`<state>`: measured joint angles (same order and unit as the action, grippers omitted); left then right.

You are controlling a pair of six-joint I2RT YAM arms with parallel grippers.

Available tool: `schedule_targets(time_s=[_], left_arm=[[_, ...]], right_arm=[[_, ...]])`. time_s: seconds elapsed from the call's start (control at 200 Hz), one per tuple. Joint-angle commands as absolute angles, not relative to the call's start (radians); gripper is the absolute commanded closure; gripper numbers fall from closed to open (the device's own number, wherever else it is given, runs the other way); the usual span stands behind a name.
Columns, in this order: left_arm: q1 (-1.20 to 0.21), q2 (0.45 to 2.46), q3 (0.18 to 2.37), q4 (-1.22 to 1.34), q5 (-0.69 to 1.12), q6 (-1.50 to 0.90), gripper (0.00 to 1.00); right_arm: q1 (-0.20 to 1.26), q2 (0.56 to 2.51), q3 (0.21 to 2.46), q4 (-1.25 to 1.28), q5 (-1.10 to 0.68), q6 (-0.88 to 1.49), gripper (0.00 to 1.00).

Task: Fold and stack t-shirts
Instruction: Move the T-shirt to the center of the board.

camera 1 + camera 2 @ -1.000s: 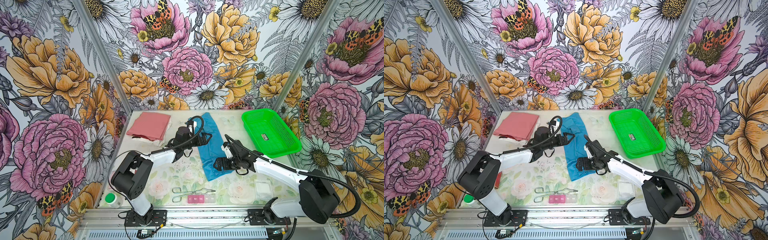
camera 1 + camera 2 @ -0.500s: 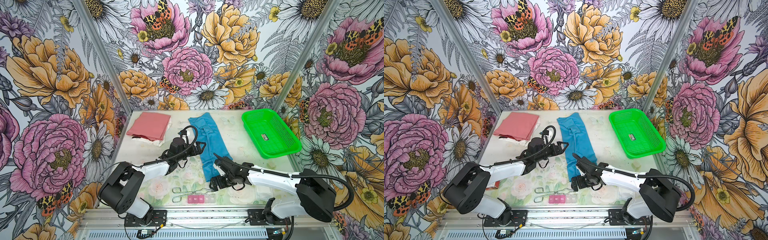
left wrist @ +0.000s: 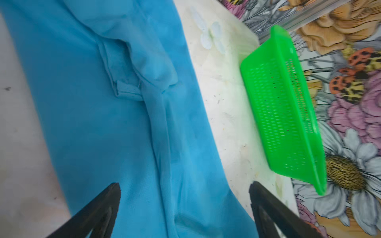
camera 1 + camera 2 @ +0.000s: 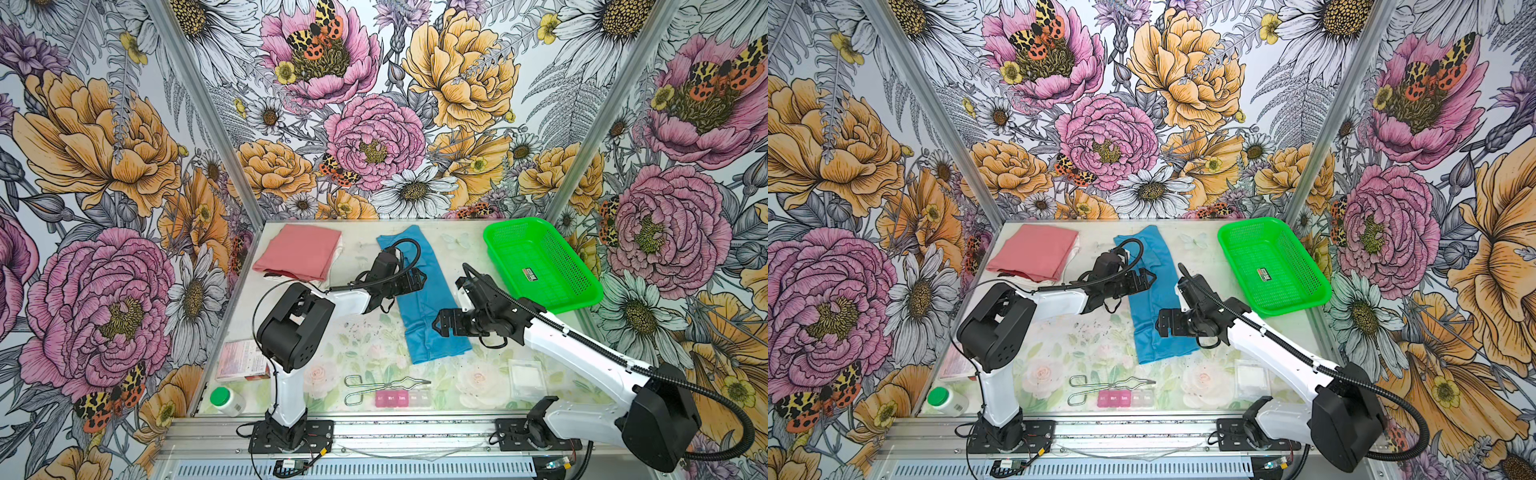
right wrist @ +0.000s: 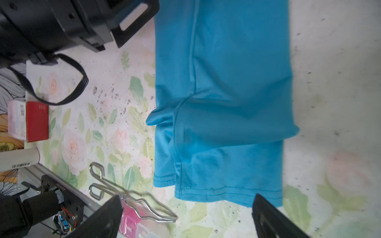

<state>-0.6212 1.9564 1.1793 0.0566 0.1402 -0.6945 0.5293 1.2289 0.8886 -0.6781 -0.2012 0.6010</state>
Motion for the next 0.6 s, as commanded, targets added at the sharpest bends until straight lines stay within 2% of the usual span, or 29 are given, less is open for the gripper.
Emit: schedule_targets(time_s=[0.0,0.145,0.295,0.59], left_arm=[[-0.698,2.008,1.359,-0.294,-0.083,-0.64,0.01],[-0.778,2.164,1.678,-0.621,-0.267,-0.589,0.01],[-0.83,2.351,1.962,-0.883,-0.358,-0.575,0.01],[-0.82,2.413,2.017,-0.965,-0.403,-0.604,0.01]], right_arm=[[0.428,1.161,0.948,-0.721,-0.163,0.55,0.01],[0.342,1.153,0.978,-0.735,-0.169,0.508,0.01],[0.305,1.145,0.984,-0.733,-0.178,0.496,0.01],[0.263,1.106,0.954,-0.733,-0.226,0.46,0.01]])
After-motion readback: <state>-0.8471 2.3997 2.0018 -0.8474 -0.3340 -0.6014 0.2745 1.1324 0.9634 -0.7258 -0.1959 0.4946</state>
